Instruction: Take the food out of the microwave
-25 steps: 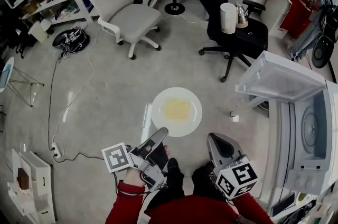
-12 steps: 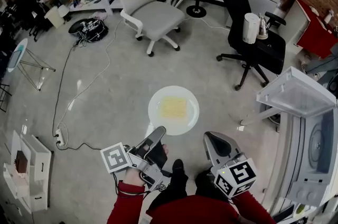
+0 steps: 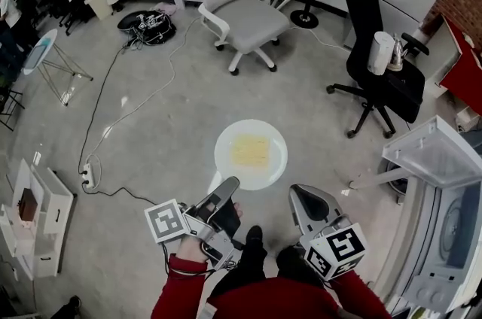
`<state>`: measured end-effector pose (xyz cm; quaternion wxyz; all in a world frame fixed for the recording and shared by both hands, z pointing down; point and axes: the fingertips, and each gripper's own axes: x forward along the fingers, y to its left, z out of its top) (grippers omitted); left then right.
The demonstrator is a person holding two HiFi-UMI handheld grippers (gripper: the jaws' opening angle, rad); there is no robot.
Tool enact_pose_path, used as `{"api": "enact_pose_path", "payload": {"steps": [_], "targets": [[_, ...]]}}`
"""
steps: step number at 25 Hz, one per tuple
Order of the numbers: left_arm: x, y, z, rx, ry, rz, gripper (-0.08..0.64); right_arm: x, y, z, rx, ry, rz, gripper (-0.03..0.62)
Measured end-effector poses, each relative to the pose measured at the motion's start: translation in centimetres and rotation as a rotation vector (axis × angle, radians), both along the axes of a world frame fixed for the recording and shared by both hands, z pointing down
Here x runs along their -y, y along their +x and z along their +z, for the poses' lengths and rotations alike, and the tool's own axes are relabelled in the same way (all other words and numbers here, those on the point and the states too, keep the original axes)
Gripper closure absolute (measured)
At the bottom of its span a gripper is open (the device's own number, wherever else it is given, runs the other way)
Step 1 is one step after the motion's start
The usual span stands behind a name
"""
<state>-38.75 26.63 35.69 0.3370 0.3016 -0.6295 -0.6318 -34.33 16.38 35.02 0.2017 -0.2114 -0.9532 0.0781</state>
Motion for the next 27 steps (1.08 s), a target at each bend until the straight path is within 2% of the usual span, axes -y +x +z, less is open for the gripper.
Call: {"api": "enact_pose_path", "payload": {"steps": [27], "targets": [[-0.12, 0.05, -0.10, -0.003, 0.009, -0.001, 0.541, -0.75, 0.04, 0.21, -0.011, 0.006, -0.015, 0.583]]}}
